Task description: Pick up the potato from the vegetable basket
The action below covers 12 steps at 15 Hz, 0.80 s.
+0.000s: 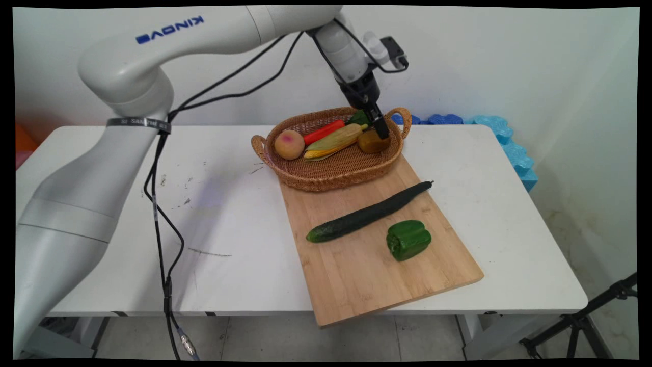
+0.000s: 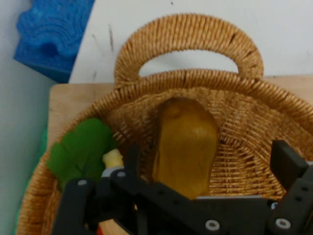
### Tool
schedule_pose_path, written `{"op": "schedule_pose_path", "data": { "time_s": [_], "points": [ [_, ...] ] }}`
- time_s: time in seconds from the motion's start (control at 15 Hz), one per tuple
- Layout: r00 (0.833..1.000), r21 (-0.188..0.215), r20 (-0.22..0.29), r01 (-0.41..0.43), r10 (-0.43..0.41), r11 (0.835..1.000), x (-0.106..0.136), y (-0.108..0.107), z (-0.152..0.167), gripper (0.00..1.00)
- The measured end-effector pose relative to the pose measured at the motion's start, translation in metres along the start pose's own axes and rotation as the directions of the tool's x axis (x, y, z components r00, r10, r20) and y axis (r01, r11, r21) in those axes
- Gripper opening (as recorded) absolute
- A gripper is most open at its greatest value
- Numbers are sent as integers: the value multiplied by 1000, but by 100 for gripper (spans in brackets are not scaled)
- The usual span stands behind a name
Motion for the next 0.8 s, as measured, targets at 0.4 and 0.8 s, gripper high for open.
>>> {"op": "schedule_pose_path", "data": {
  "time_s": [0.4,0.8],
  "points": [
    [999,-26,24,-42,43,999,-7,-9,31,100],
    [997,-42,28,-65,66,997,-9,-14,51,0]
  ]
}}
